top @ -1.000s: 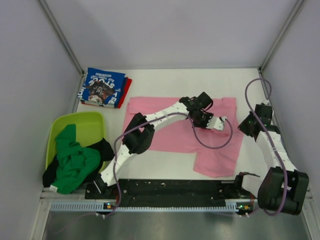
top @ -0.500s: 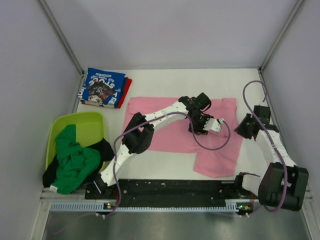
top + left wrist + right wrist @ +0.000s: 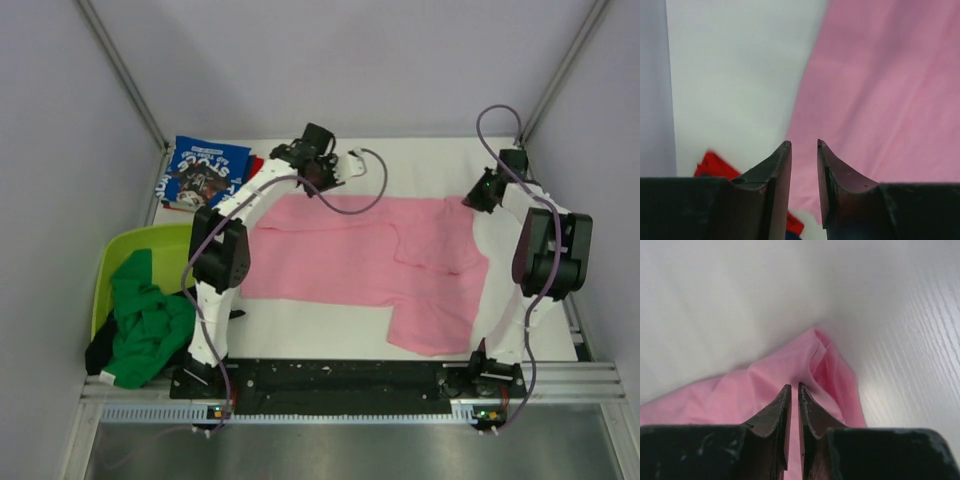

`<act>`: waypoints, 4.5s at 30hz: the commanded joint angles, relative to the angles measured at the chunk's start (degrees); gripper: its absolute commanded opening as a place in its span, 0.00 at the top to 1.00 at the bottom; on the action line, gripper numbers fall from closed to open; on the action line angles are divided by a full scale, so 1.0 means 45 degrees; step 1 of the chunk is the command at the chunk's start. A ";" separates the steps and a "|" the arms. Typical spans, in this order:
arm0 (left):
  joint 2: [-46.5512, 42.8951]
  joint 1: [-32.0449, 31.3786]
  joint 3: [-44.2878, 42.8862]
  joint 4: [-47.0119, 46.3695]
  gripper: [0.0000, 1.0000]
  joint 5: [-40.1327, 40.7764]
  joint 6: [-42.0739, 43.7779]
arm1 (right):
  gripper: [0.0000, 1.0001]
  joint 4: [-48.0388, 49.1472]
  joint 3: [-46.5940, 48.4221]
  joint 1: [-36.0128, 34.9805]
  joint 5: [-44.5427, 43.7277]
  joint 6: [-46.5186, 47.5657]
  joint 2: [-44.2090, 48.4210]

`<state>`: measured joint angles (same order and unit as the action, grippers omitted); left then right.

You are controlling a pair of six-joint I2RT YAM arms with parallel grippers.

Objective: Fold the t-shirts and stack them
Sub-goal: Grap the side of the flattened tshirt closest away from the robot with both arms, then fold the other side of the tshirt into a rectangle

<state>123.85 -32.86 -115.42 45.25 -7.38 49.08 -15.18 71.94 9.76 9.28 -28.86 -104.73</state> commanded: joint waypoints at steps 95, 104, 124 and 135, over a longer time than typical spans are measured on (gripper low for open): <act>-0.5240 0.4412 0.8677 -0.0544 1.00 -0.0060 -0.1062 | 1.00 -0.0437 -0.3294 -0.4201 -0.0617 2.2916 0.4743; -0.4047 0.4451 0.8031 -0.0623 1.00 0.0857 -0.1219 | 1.00 0.1401 -0.1848 -0.3556 -0.0793 2.3776 0.2239; -0.3050 0.4451 0.7153 -0.0486 0.94 0.1522 -0.1629 | 1.00 0.2006 0.0008 -0.3106 -0.1280 2.3037 -0.0221; -0.2816 0.4840 0.5475 -0.1345 0.58 0.3611 -0.2468 | 0.54 0.3276 0.2839 -0.2775 -0.5126 1.4337 -0.1709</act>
<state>111.18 -12.73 -85.80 42.35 4.34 40.14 -5.50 78.19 -4.51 -4.71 56.31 -113.16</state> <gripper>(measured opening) 0.411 0.391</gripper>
